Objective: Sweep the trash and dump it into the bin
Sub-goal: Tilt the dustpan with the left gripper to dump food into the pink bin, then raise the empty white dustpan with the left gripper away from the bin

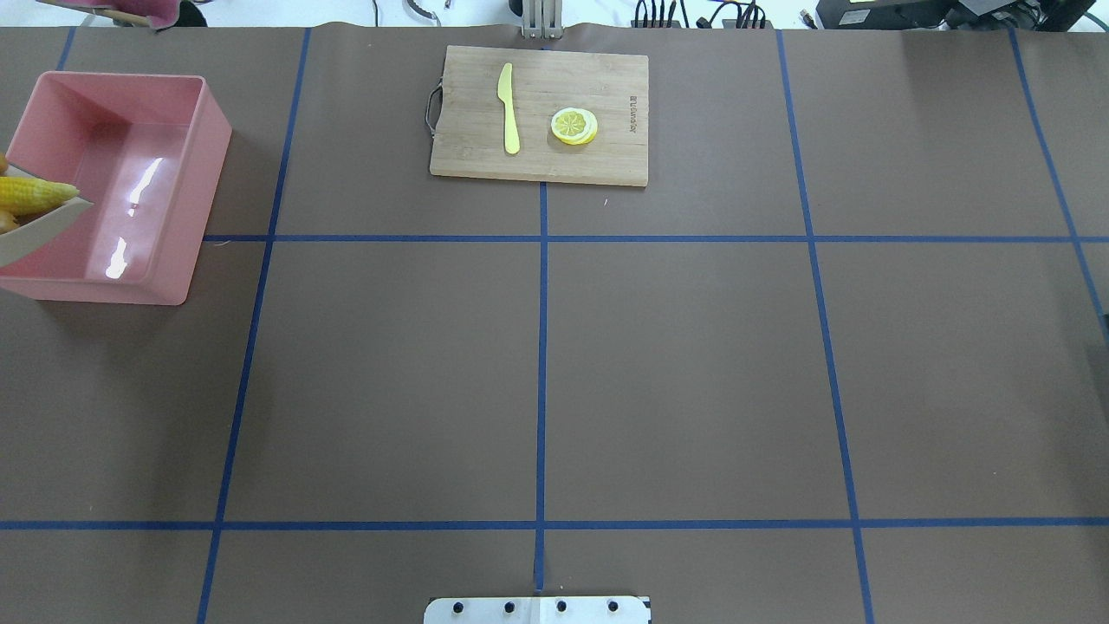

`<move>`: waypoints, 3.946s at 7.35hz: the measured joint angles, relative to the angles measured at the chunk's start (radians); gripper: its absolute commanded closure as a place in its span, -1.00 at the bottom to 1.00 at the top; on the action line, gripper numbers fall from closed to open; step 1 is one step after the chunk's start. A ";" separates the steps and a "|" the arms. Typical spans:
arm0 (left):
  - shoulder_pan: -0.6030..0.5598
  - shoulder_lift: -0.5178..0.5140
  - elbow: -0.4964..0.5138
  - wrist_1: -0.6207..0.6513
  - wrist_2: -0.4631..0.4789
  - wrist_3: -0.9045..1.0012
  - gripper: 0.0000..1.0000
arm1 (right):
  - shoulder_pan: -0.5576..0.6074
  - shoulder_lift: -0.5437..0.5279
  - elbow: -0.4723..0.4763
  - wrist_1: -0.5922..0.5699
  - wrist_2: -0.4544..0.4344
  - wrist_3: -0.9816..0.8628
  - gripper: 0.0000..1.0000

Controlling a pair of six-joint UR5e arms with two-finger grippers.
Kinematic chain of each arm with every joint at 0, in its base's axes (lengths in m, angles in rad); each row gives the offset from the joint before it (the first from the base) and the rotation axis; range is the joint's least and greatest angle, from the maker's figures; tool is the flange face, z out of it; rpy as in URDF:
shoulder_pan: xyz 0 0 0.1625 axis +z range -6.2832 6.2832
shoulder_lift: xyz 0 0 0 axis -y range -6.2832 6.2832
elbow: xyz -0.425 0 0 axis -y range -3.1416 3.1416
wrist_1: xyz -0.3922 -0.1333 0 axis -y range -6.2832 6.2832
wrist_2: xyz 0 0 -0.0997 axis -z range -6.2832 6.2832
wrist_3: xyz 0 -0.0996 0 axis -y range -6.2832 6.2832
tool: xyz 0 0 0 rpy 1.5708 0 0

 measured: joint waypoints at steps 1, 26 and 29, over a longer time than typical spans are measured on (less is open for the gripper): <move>-0.015 -0.001 0.025 -0.034 0.040 0.059 1.00 | -0.002 0.015 -0.001 0.001 0.004 0.005 1.00; -0.040 -0.227 -0.049 -0.073 0.397 0.260 1.00 | -0.034 0.141 -0.083 -0.008 0.050 0.018 0.18; 0.184 -0.257 -0.054 -0.204 0.214 0.224 1.00 | -0.035 0.141 -0.082 -0.008 0.043 0.018 -0.46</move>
